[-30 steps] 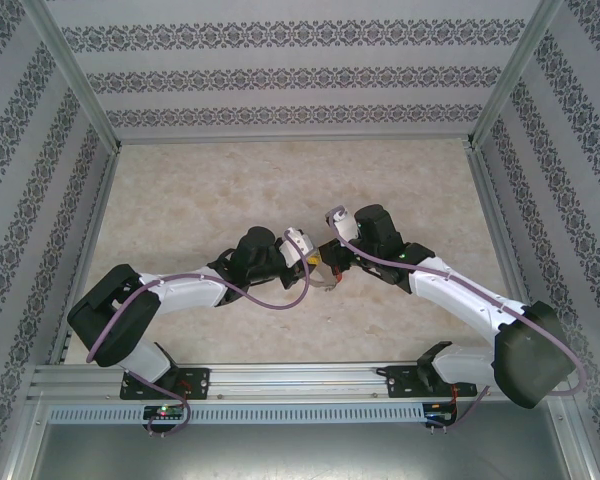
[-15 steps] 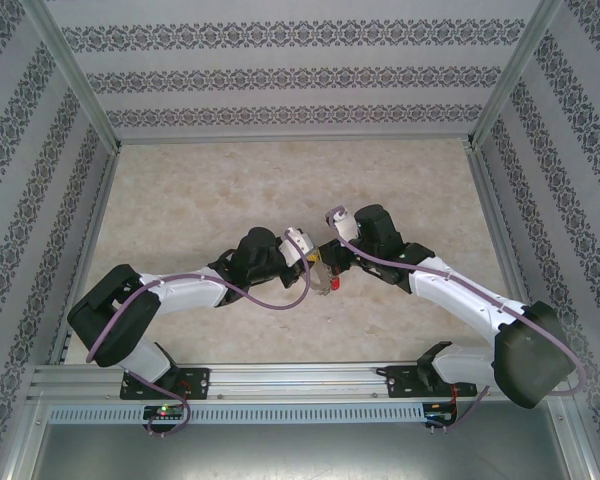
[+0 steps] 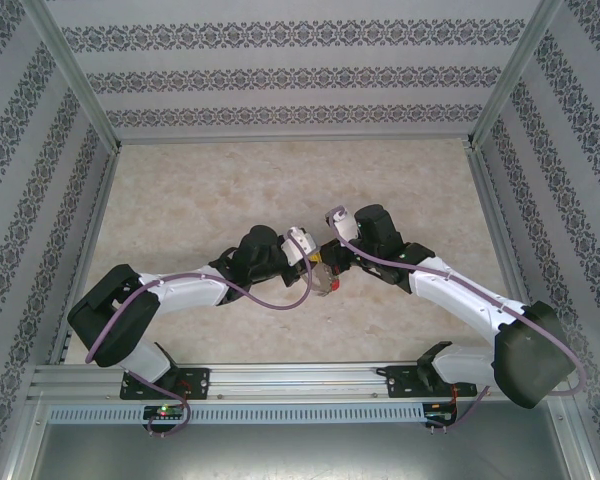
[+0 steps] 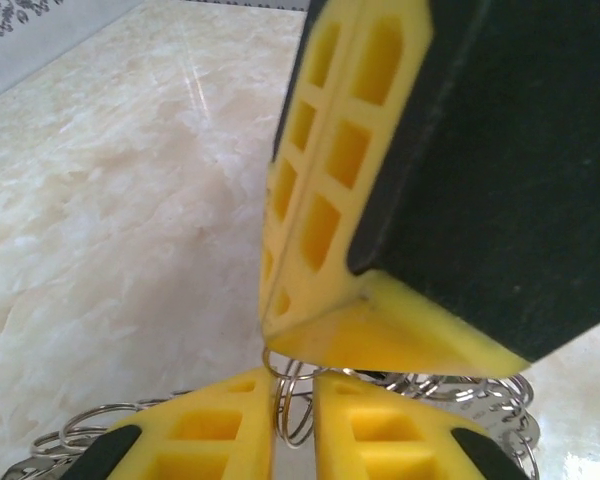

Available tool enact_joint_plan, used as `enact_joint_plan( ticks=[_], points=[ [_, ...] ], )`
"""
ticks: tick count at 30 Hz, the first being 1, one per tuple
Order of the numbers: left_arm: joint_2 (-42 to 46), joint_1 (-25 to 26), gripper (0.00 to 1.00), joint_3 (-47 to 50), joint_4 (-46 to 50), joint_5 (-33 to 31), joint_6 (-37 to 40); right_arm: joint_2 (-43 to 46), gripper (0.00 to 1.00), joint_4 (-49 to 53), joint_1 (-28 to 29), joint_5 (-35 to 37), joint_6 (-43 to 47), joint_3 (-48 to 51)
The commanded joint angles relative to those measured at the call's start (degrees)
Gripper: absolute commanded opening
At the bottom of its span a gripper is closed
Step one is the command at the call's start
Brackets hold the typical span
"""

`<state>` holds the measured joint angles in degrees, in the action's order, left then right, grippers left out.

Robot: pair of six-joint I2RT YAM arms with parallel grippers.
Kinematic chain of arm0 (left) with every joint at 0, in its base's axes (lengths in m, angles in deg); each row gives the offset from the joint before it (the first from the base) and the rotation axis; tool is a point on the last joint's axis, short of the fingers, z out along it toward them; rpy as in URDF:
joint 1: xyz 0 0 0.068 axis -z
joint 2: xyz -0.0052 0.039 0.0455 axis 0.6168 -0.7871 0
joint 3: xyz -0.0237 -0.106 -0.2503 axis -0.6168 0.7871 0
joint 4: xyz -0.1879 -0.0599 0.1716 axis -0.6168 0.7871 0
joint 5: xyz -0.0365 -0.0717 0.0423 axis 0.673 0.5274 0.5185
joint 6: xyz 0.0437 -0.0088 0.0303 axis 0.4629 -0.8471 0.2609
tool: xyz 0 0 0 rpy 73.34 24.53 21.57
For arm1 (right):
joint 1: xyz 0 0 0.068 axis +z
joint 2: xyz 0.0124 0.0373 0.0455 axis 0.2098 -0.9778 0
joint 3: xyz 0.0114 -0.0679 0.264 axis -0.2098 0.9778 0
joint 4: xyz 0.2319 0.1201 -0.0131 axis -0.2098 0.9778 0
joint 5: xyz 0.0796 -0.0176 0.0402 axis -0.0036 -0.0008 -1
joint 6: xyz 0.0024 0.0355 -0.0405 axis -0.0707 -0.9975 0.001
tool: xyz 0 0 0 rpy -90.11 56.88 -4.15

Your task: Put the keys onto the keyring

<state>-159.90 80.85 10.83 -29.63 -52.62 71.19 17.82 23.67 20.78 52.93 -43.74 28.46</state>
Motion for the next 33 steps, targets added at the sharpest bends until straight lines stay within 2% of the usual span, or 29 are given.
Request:
enact_joint_plan(
  ticks=[1, 3, 8, 18, 26, 31, 33],
  points=[
    [-0.86, 1.06, 0.15, -2.36, 1.92, 0.94, 2.5, 0.23, 0.0, -1.26, 1.02, -1.85, 0.96, -0.86],
    [-1.14, 1.01, 0.13, -2.45, 2.27, 1.47, 2.63, 0.2, 0.0, -1.26, 1.03, -1.77, 1.01, -0.95],
    [-1.84, 1.01, 0.0, -3.33, 4.79, 0.64, 2.66, 0.53, 0.0, -1.16, 1.04, -0.59, 1.16, -0.79],
    [-1.47, 1.01, 0.0, -1.62, 2.17, -0.63, 2.03, 0.34, 0.0, 2.61, 0.02, 10.04, -0.01, 0.13],
    [-1.16, 1.01, 0.0, -1.18, 1.21, -0.04, 2.14, 0.07, 0.0, 1.55, -1.15, 10.25, -1.48, 1.25],
    [-1.26, 1.01, 0.0, -1.19, 1.49, -0.16, 2.18, 0.92, 0.0, 0.25, -1.16, 6.17, -1.24, 1.43],
    [-1.02, 1.06, 0.0, -0.98, 1.26, -0.37, 2.19, 1.26, 0.0, 0.76, -1.24, 7.69, -1.34, 1.32]
  ],
)
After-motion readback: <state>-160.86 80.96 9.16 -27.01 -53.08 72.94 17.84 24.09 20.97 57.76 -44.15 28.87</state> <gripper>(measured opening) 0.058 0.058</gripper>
